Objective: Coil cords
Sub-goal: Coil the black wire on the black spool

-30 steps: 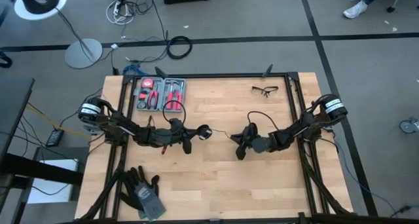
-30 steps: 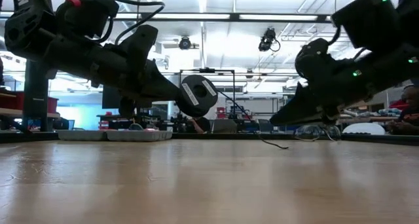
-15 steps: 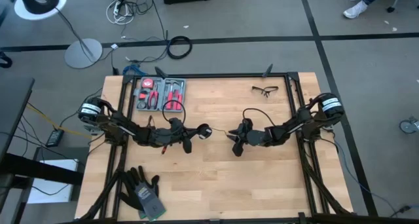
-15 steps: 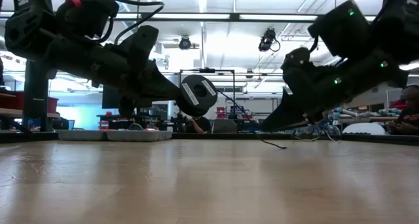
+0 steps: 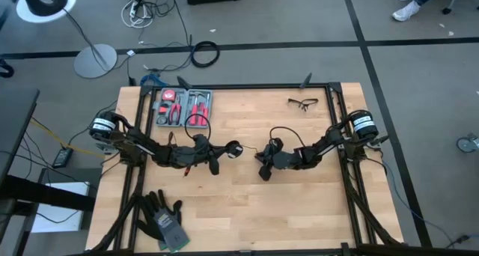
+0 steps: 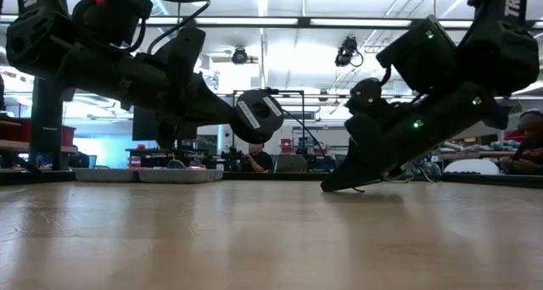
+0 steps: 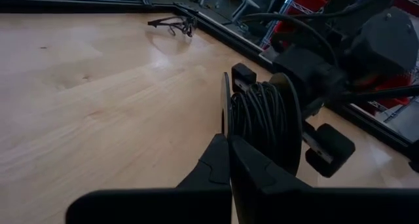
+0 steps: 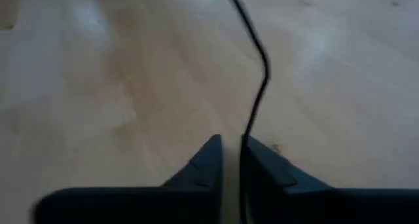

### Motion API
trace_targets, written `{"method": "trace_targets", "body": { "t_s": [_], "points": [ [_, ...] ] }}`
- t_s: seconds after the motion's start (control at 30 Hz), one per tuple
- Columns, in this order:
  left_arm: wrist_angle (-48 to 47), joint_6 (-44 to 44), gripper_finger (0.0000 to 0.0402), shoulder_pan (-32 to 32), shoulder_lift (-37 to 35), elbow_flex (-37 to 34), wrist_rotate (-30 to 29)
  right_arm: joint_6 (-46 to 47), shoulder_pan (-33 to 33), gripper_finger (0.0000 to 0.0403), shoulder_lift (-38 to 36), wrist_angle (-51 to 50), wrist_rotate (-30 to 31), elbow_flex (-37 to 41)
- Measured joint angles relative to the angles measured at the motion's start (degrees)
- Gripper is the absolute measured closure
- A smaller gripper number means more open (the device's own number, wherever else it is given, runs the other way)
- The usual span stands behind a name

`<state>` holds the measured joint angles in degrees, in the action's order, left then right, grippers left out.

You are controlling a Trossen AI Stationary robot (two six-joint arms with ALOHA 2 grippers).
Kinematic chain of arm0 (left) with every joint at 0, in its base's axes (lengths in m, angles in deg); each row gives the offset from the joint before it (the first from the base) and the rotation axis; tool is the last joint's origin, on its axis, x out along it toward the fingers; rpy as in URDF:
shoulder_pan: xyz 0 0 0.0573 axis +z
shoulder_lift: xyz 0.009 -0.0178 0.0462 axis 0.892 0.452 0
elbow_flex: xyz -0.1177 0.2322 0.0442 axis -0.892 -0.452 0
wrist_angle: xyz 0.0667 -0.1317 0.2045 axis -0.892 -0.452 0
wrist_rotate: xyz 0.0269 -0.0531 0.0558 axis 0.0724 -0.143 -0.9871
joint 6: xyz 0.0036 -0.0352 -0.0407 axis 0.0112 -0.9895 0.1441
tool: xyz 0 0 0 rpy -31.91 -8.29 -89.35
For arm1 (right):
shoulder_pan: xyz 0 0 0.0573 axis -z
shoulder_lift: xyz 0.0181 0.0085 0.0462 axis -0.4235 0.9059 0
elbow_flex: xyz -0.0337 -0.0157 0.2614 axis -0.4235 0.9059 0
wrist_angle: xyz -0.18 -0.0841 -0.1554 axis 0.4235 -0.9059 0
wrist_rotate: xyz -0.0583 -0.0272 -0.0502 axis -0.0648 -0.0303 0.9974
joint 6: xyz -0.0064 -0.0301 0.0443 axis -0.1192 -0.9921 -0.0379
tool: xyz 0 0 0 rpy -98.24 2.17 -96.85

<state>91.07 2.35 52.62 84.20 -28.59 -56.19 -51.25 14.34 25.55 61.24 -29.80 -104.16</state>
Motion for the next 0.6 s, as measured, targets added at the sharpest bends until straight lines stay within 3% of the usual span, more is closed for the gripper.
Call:
{"method": "trace_targets", "body": {
  "t_s": [0.1,0.6],
  "points": [
    [-0.04,0.0,0.0402,0.0,0.0,0.0,0.0,-0.09,-0.71,0.0393,-0.18,-0.38,2.41,-0.15],
    [-0.52,0.37,0.0402,0.0,0.02,0.02,0.04,-1.18,-7.85,0.04,-4.76,-0.5,-1.03,0.02]
  ]
}}
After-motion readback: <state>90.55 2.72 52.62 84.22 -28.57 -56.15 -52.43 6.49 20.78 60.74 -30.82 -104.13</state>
